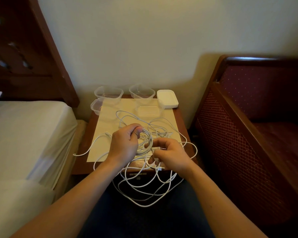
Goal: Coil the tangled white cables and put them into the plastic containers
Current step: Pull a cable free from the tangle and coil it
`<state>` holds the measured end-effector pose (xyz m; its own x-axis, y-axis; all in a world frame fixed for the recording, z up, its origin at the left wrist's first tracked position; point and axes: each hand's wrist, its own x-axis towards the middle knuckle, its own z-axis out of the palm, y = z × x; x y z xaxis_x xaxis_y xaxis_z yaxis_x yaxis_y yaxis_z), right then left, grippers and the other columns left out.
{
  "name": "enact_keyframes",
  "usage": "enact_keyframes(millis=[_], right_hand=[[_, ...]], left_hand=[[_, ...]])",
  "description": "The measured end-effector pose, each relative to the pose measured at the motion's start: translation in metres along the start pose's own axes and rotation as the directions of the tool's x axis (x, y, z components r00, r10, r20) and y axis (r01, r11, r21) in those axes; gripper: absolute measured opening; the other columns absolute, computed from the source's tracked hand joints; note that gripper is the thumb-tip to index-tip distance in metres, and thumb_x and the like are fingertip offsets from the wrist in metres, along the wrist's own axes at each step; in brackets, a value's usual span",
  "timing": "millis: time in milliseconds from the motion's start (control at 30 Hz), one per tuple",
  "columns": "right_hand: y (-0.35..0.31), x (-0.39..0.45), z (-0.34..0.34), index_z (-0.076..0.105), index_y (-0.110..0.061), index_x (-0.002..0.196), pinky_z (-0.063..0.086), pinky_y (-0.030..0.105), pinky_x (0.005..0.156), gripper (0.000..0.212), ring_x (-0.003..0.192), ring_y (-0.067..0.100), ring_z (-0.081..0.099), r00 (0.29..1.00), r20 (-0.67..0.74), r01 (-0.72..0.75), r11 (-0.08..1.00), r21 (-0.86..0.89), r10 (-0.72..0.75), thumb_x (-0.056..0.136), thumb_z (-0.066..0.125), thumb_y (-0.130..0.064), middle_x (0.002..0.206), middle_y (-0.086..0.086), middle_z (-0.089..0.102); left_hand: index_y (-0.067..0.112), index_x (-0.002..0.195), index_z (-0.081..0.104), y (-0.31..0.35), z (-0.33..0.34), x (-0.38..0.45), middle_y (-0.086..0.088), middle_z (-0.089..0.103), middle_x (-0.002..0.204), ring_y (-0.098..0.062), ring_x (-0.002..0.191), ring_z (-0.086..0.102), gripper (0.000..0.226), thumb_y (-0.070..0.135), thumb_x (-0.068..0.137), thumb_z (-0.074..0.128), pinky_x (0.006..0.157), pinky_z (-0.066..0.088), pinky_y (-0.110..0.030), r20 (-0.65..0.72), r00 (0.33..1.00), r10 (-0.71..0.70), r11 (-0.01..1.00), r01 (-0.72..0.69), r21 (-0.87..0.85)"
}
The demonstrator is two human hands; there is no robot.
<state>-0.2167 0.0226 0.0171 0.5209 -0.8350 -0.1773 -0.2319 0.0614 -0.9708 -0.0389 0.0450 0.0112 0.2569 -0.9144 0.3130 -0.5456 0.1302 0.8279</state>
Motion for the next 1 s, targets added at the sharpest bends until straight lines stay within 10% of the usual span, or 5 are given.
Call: enact_keyframes(millis=[133,267,400,533,1000], right_hand=[[-0.004,0.005,0.007,0.066,-0.006,0.116,0.054,0.035,0.064,0.019,0.074,0.030,0.072,1.000,-0.006,-0.016,0.989,0.147,0.017,0.101,0.056,-0.012,0.090,0.024,0.073],[-0.003,0.011,0.009,0.072,-0.005,0.096,0.057,0.042,0.069,0.030,0.067,0.025,0.074,0.992,-0.120,0.022,0.996,-0.089,-0.032,0.101,0.061,-0.033,0.083,0.024,0.071],[-0.005,0.010,0.005,0.075,-0.002,0.091,0.052,0.026,0.059,0.028,0.066,0.022,0.071,0.990,-0.143,0.013,0.999,-0.039,-0.018,0.101,0.061,-0.023,0.081,0.019,0.074],[-0.001,0.011,0.001,0.076,-0.005,0.082,0.060,0.044,0.071,0.029,0.070,0.037,0.072,0.988,-0.155,-0.008,1.000,-0.022,0.004,0.101,0.062,-0.022,0.077,0.024,0.073],[-0.001,0.014,-0.003,0.072,-0.001,0.082,0.052,0.021,0.057,0.030,0.062,0.021,0.071,0.989,-0.143,0.017,0.983,-0.184,-0.044,0.103,0.057,-0.015,0.077,0.012,0.074]], left_hand=[[0.014,0.101,0.075,-0.005,0.000,0.003,0.005,0.069,0.083,-0.016,0.078,0.062,0.023,0.017,0.100,0.052,0.070,0.052,-0.034,-0.039,0.987,0.156,0.984,-0.152,0.094],[0.016,0.104,0.075,-0.007,-0.002,0.004,0.005,0.071,0.087,-0.012,0.081,0.064,0.021,0.022,0.102,0.055,0.071,0.052,-0.033,0.024,0.976,0.216,0.968,-0.218,0.123],[0.020,0.107,0.075,-0.005,-0.007,0.008,0.008,0.067,0.075,-0.010,0.063,0.058,0.019,0.019,0.103,0.056,0.063,0.049,-0.031,0.193,0.974,-0.123,0.963,0.164,-0.215],[0.012,0.118,0.071,0.000,-0.018,0.010,0.001,0.076,0.085,-0.016,0.075,0.069,0.024,0.012,0.103,0.053,0.071,0.059,-0.028,0.415,0.882,-0.223,0.818,0.401,-0.413],[0.006,0.112,0.075,-0.018,-0.040,0.012,-0.015,0.077,0.106,-0.033,0.102,0.072,0.026,0.016,0.089,0.067,0.088,0.061,-0.041,0.464,0.851,-0.246,0.850,0.419,-0.319]])
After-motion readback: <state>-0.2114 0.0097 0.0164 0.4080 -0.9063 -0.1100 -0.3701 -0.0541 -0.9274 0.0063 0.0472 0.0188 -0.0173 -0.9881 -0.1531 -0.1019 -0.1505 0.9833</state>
